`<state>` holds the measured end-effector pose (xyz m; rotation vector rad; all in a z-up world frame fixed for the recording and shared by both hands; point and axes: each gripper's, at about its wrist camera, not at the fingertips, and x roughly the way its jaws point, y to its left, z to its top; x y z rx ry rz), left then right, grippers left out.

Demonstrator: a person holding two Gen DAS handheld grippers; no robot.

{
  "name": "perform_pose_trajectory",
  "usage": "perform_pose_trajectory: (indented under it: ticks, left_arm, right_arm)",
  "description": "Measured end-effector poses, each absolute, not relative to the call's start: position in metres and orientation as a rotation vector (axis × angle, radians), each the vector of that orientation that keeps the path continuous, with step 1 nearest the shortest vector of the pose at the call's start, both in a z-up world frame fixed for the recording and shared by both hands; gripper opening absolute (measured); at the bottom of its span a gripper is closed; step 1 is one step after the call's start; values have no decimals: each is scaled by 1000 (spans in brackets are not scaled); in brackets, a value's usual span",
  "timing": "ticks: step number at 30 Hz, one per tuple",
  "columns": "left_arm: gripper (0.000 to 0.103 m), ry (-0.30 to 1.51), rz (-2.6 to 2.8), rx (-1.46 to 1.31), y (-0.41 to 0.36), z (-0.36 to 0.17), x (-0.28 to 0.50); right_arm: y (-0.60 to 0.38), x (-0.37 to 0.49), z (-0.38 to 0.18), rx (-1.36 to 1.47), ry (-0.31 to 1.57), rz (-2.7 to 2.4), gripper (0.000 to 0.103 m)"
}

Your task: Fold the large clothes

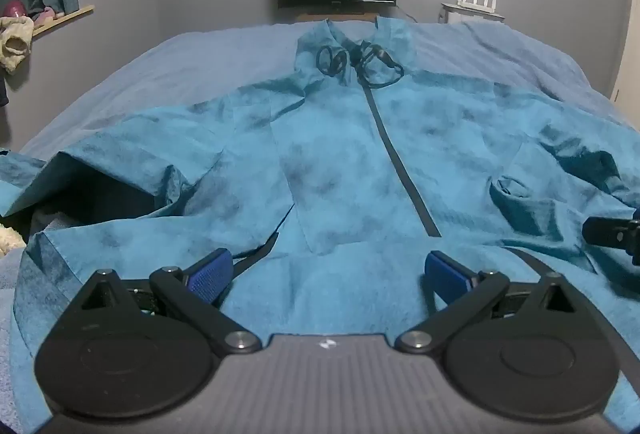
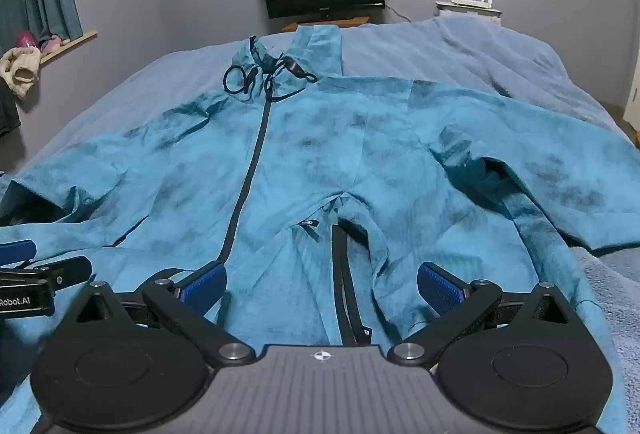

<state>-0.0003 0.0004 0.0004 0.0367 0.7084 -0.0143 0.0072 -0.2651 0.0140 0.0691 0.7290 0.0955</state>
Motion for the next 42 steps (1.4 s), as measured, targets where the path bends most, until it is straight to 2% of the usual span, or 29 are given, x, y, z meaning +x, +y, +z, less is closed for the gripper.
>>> perform_pose_trajectory:
  ticks: [42]
  left_arm:
    - [103, 723, -10, 45, -3, -6, 5]
  right_arm:
    - [-266, 15, 5, 75, 751, 93, 103]
